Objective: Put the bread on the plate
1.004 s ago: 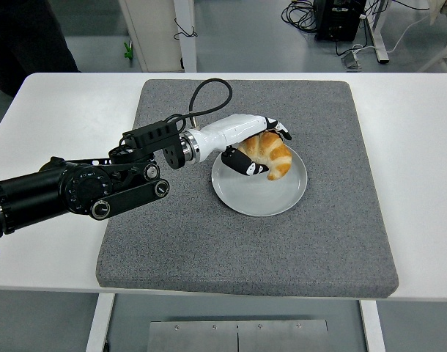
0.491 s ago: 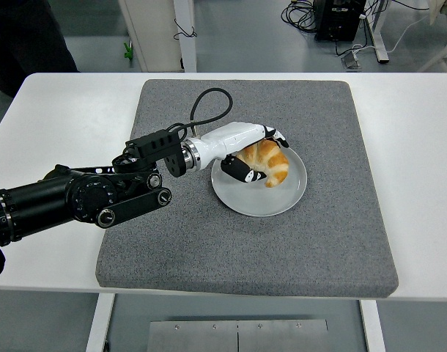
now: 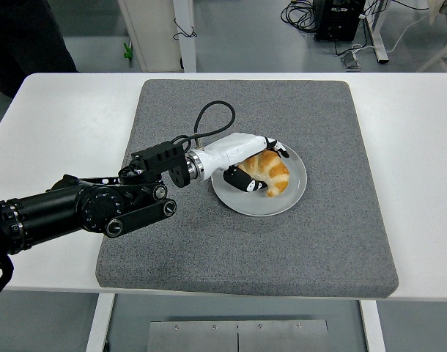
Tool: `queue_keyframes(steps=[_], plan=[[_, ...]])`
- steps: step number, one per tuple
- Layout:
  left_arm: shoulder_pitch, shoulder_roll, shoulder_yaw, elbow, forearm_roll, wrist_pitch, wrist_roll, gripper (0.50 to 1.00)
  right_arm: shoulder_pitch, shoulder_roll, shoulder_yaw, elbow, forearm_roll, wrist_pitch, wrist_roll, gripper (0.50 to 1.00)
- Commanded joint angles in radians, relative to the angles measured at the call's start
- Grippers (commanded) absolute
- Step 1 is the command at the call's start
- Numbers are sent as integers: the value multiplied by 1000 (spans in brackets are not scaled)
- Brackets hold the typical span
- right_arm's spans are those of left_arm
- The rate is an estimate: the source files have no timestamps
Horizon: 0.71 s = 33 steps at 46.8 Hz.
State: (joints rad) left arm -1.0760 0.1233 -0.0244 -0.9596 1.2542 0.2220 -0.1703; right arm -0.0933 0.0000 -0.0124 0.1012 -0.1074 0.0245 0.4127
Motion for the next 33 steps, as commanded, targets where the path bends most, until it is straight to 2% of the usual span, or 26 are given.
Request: queue_keyframes(steps=[1, 24, 30, 33], plan=[[4, 1, 0, 1, -1, 0, 0, 686, 0, 0, 0, 0, 0, 0, 0, 1000], [13, -1, 0, 1, -1, 0, -2, 717, 0, 0, 0, 0, 0, 0, 0, 1000], [13, -1, 0, 1, -1, 0, -2, 748, 0, 0, 0, 0, 0, 0, 0, 1000], [13, -1, 0, 1, -1, 0, -2, 779, 0, 0, 0, 0, 0, 0, 0, 1000]])
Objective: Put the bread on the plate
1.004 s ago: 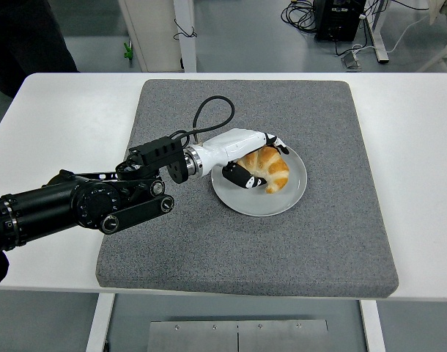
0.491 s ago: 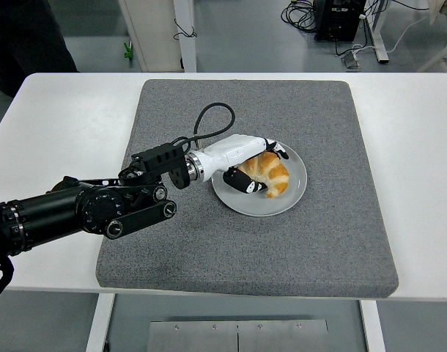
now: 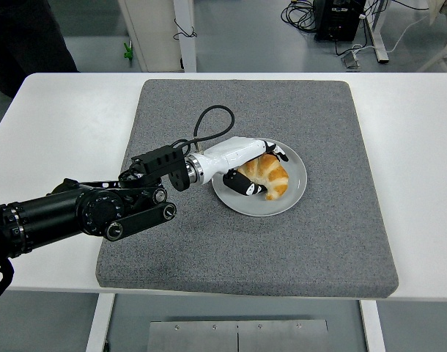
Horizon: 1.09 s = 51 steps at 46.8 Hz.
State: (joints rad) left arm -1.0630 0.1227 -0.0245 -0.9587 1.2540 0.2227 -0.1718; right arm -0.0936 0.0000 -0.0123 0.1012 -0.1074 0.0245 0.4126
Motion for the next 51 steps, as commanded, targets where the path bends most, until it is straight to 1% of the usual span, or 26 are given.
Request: queue_keyframes(steps=[1, 4, 6, 7, 11, 24, 29, 34, 38, 45, 51], plan=[[1, 0, 0, 0, -1, 0, 0, 799, 0, 0, 0, 0, 0, 0, 0, 1000], [2, 0, 0, 0, -2, 0, 0, 872, -2, 0, 0, 0, 0, 0, 0, 1000], [3, 0, 0, 0, -2, 0, 0, 907, 0, 0, 0, 0, 0, 0, 0, 1000], [3, 0, 0, 0, -2, 0, 0, 920, 0, 0, 0, 0, 0, 0, 0, 1000], [5, 2, 0, 0, -2, 0, 0, 949, 0, 0, 0, 0, 0, 0, 0, 1000], [-3, 5, -8, -5, -24, -11, -2, 968, 0, 0, 0, 0, 0, 0, 0, 1000], [-9, 20, -22, -18, -83, -22, -18, 969, 0, 0, 0, 0, 0, 0, 0, 1000], [-21, 34, -31, -26, -203, -66, -46, 971, 0, 0, 0, 0, 0, 0, 0, 1000], [-31, 64, -48, -28, -264, -104, -64, 972, 0, 0, 0, 0, 0, 0, 0, 1000], [-31, 87, -132, -28, -318, -138, -69, 974, 0, 0, 0, 0, 0, 0, 0, 1000], [-26, 106, -218, -26, -401, -140, -63, 974, 0, 0, 0, 0, 0, 0, 0, 1000]])
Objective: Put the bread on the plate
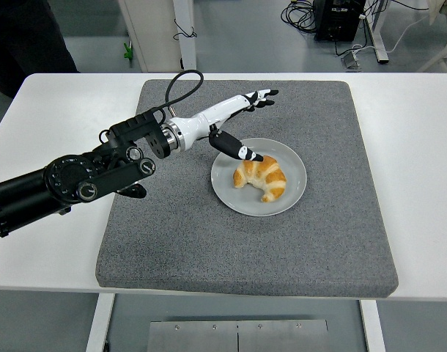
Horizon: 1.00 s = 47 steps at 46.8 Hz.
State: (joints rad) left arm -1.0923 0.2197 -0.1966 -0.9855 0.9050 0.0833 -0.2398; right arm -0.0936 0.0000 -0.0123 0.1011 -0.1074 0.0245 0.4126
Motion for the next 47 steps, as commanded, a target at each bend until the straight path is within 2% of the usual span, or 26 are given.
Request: queue_keyframes(steps=[1, 15, 23, 27, 30, 38, 44, 47], plan=[[3, 12, -59, 1, -76, 0, 7, 974, 0, 0, 0, 0, 0, 0, 0, 1000], [-9, 38, -129, 11, -412, 12, 13, 975, -2, 0, 0, 0, 0, 0, 0, 1000], [-9, 27, -167, 50, -520, 99, 4, 974, 0, 0, 0, 0, 0, 0, 0, 1000], [-3, 26, -190, 91, -564, 108, -3, 974, 0, 0, 0, 0, 0, 0, 0, 1000], [-1, 6, -204, 151, -592, 110, -3, 974, -2, 0, 0, 0, 0, 0, 0, 1000], [-12, -109, -237, 361, -641, 108, -4, 974, 0, 0, 0, 0, 0, 0, 0, 1000], [-8, -123, -273, 387, -670, 105, -9, 974, 0, 0, 0, 0, 0, 0, 0, 1000], [-3, -125, -291, 389, -683, 105, -38, 974, 0, 0, 0, 0, 0, 0, 0, 1000]])
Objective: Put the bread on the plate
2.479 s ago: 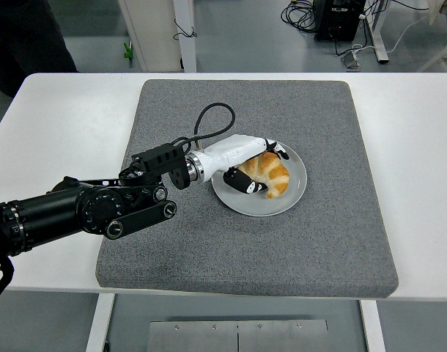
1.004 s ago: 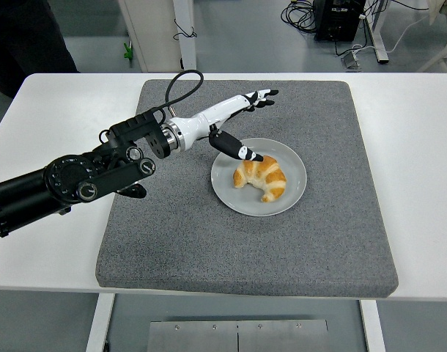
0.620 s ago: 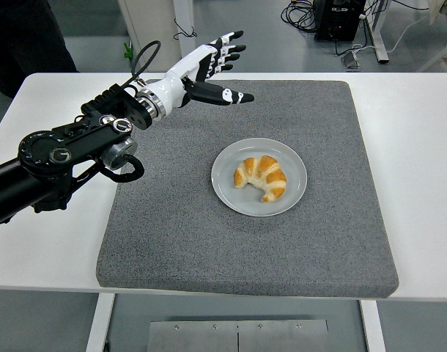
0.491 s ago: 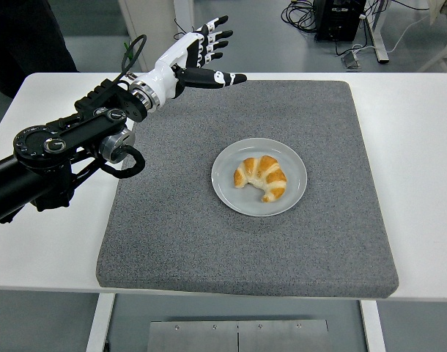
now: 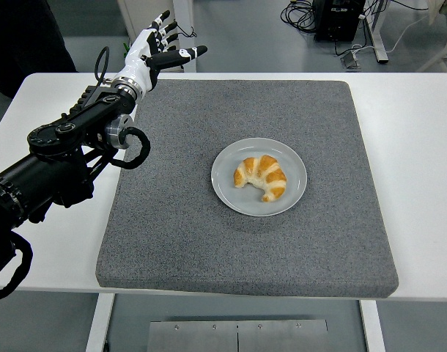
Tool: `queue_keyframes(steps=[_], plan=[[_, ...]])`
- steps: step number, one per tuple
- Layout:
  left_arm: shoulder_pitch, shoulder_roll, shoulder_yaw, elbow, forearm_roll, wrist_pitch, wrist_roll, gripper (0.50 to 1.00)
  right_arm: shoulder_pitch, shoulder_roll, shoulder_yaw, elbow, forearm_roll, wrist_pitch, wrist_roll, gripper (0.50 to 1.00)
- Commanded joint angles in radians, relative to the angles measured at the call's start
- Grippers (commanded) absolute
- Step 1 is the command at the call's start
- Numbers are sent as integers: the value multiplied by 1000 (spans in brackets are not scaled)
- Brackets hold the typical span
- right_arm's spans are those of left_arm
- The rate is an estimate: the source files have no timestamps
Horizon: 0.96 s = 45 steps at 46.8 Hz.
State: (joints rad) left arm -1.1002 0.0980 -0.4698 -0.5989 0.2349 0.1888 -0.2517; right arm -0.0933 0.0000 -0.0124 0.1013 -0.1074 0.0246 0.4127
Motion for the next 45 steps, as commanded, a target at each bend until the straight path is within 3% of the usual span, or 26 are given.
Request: queue_keyframes(steps=[1, 5, 12, 28, 45], plan=[[6, -6, -23, 2, -16, 0, -37, 974, 0, 0, 0, 0, 0, 0, 0, 1000], [13, -15, -36, 4, -34, 0, -67, 974, 0, 0, 0, 0, 0, 0, 0, 1000], [22, -27, -56, 65, -109, -25, -70, 974, 0, 0, -1, 0, 0, 1, 0, 1000], [37, -44, -115, 261, -241, -235, -74, 974, 7, 0, 5, 6, 0, 2, 0, 1000], [69, -34, -213, 295, -241, -281, -87, 974, 7, 0, 3, 11, 0, 3, 0, 1000]])
